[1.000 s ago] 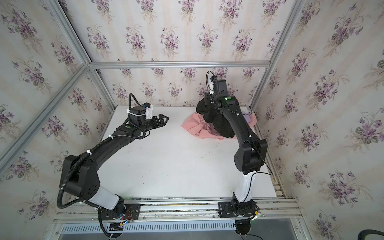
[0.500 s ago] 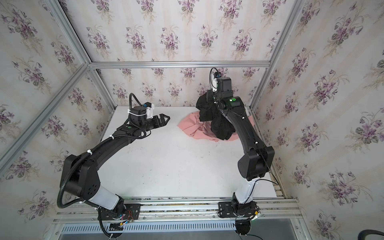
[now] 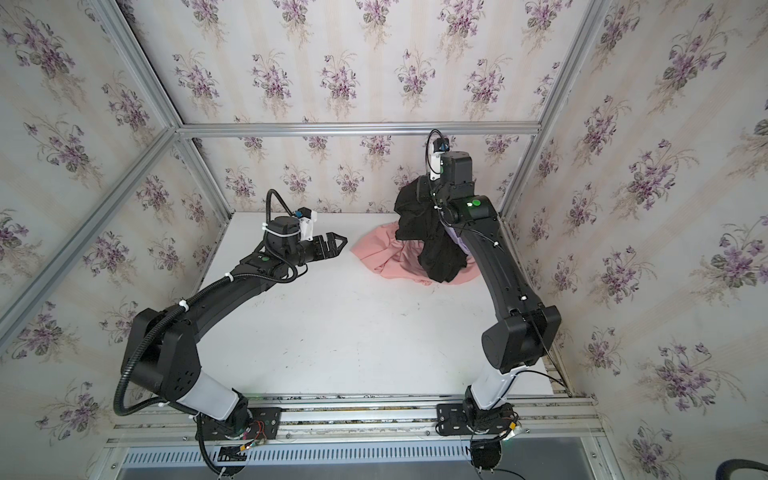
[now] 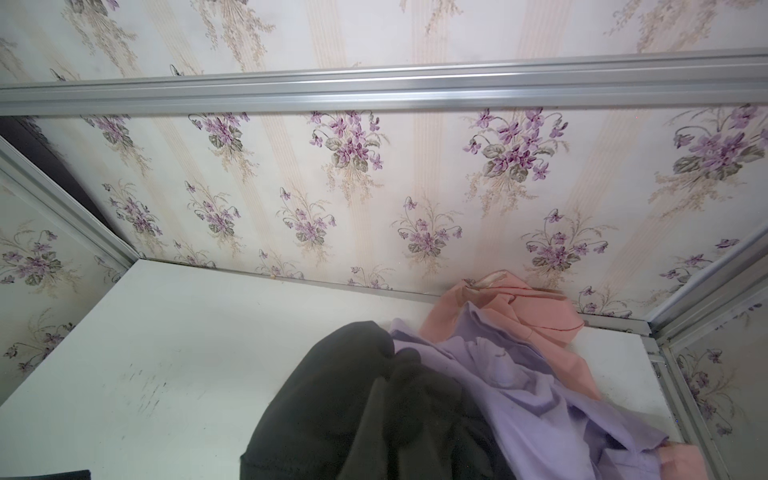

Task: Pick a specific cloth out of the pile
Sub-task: 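Lift the black shirt up off the pile with the right gripper, then reach the left gripper to the hanging black shirt and grasp it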

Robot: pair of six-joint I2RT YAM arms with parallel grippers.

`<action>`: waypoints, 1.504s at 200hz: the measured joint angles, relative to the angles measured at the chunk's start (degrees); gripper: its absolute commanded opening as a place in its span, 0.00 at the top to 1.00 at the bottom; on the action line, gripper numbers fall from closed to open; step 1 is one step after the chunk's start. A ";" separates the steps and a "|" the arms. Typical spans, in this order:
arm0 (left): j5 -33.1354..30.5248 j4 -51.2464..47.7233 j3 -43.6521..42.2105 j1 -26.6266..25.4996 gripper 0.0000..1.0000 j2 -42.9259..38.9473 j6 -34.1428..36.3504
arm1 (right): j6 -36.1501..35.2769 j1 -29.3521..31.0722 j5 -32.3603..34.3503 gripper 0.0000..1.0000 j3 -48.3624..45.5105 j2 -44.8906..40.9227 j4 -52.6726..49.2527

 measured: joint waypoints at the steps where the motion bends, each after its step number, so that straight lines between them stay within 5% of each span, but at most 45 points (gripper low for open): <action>1: 0.04 0.11 -0.02 -0.04 0.00 0.02 0.07 | 0.00 0.00 0.00 1.00 0.00 -0.04 0.00; 148: 1.25 13.05 -4.11 -6.69 0.03 -0.48 8.20 | 2.47 0.17 -4.90 1.00 -0.15 -6.88 1.92; 190: 2.40 21.94 1.51 -12.13 0.02 5.55 13.86 | 4.76 0.28 -6.84 1.00 -2.84 -8.74 4.11; 258: 5.88 33.38 12.15 -12.52 0.04 19.28 17.62 | 6.03 -0.35 -8.09 1.00 -5.90 -11.58 6.47; 278: 6.58 34.49 15.61 -12.50 0.11 22.62 17.75 | 6.45 -0.70 -8.41 1.00 -6.80 -11.96 7.52; 301: 8.48 34.53 19.02 -12.35 0.35 25.92 17.55 | 6.88 -1.09 -8.83 1.00 -7.15 -12.26 7.87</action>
